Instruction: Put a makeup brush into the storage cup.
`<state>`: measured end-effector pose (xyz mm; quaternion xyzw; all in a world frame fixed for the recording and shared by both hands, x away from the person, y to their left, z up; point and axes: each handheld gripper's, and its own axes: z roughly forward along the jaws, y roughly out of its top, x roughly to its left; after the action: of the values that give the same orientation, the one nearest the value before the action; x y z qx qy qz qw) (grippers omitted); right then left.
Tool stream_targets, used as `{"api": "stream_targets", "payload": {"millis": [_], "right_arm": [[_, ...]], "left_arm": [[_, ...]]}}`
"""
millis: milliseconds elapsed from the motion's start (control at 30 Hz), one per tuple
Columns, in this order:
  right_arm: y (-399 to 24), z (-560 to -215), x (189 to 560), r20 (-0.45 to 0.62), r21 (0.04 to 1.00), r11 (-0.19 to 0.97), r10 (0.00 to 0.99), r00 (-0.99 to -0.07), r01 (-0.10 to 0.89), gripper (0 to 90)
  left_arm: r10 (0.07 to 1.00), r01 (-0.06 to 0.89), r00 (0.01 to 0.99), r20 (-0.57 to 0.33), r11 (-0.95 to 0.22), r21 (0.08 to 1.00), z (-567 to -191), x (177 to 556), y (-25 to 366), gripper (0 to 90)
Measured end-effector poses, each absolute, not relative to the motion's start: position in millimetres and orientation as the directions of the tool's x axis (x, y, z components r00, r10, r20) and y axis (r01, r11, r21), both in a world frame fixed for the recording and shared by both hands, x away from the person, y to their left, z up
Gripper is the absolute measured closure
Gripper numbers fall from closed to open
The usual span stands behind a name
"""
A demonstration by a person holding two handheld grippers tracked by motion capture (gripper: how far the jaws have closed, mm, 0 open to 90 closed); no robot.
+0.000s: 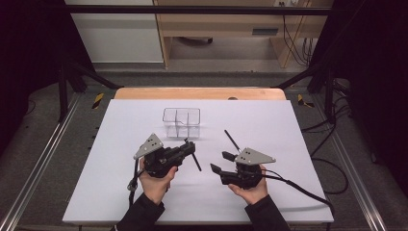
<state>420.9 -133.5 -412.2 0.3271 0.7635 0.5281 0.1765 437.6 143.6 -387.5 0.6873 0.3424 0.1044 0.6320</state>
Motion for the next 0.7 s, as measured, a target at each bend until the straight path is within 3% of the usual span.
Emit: {"api": "stream_targets", "payload": {"millis": [700], "right_arm": [[-160.6,-410.7,428.3,0.092,0.91,0.19,0.773,-0.627,0.367,22.2]], "left_arm": [[0.638,0.325,0.735,-0.228,-0.037,0.945,-380.5,435.5,159.6,83.1]]}}
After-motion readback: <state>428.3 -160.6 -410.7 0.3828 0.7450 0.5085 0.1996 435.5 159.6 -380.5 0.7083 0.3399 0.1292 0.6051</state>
